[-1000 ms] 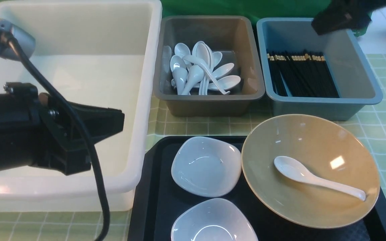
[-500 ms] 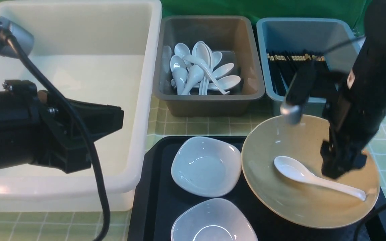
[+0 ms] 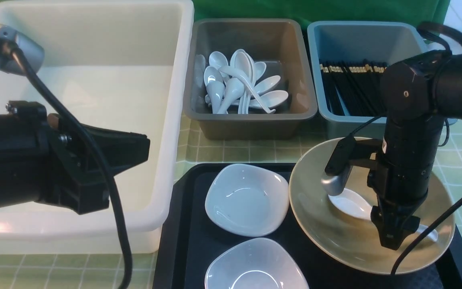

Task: On green table put chopsticks spoon bowls plates into blue grey white boxes.
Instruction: 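Reach down and grasp the white spoon resting in the bowl with the right gripper, then place the white spoon into the bin of spoons with the right gripper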

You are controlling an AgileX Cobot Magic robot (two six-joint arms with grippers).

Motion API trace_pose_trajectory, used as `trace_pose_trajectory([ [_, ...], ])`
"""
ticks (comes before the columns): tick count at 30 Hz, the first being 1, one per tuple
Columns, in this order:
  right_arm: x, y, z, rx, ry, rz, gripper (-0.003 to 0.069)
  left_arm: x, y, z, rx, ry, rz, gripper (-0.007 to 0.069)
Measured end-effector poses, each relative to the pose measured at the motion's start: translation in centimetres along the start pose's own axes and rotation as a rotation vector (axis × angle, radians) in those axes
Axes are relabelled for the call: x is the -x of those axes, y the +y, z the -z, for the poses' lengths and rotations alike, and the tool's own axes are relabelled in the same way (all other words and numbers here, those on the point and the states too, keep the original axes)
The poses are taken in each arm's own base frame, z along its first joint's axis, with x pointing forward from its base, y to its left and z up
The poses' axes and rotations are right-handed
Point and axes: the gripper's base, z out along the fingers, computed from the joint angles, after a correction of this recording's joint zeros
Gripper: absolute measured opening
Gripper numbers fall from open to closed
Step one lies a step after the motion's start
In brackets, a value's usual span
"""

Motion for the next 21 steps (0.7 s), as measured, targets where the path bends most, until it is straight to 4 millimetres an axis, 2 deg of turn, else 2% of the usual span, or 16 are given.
trace_pose_trajectory([
  [3, 0.3, -0.3, 0.8, -0.007, -0.006, 0.001, 0.0148, 0.0, 0.0, 0.0, -0.001, 0.001, 0.0, -0.0001],
  [4, 0.4, -0.4, 1.3, -0.01, -0.012, -0.001, 0.0134, 0.0, 0.0, 0.0, -0.001, 0.001, 0.0, -0.0001],
  [8, 1.0, -1.7, 4.2, -0.073, -0.104, -0.023, 0.0146, 0.0, 0.0, 0.0, -0.003, 0.003, 0.0, -0.0001],
  [12, 1.3, -2.8, 9.0, -0.136, -0.27, -0.087, 0.0146, -0.1, -0.1, 0.0, -0.008, 0.01, 0.0, -0.0001],
  [13, 1.3, -2.9, 9.6, -0.14, -0.293, -0.093, 0.0146, -0.1, -0.1, 0.0, -0.009, 0.011, 0.0, -0.0001],
  [14, 1.5, -2.9, 11.6, -0.139, -0.384, -0.115, 0.0146, -0.1, -0.1, 0.0, -0.012, 0.015, 0.0, -0.0001],
  [16, 2.4, -2.8, 14.2, -0.119, -0.58, -0.165, 0.0146, -0.2, -0.1, 0.0, -0.014, 0.018, 0.0, -0.0001],
  [17, 2.9, -2.8, 14.8, -0.115, -0.648, -0.18, 0.0146, -0.2, -0.1, 0.0, -0.014, 0.018, 0.0, -0.0001],
  [18, 4.0, -2.9, 16.1, -0.108, -0.815, -0.221, 0.0146, -0.2, -0.1, 0.0, -0.014, 0.018, 0.0, -0.0001],
  [19, 4.0, -2.9, 16.1, -0.107, -0.816, -0.222, 0.0146, -0.2, -0.1, 0.0, -0.014, 0.018, 0.0, -0.0001],
  [20, 5.6, -3.2, 17.0, -0.1, -0.992, -0.266, 0.0146, -0.2, -0.1, 0.0, -0.014, 0.018, 0.0, -0.0001],
  [21, 6.7, -3.5, 17.2, -0.101, -1.083, -0.297, 0.0146, -0.2, -0.1, 0.0, -0.014, 0.018, 0.0, -0.0001],
])
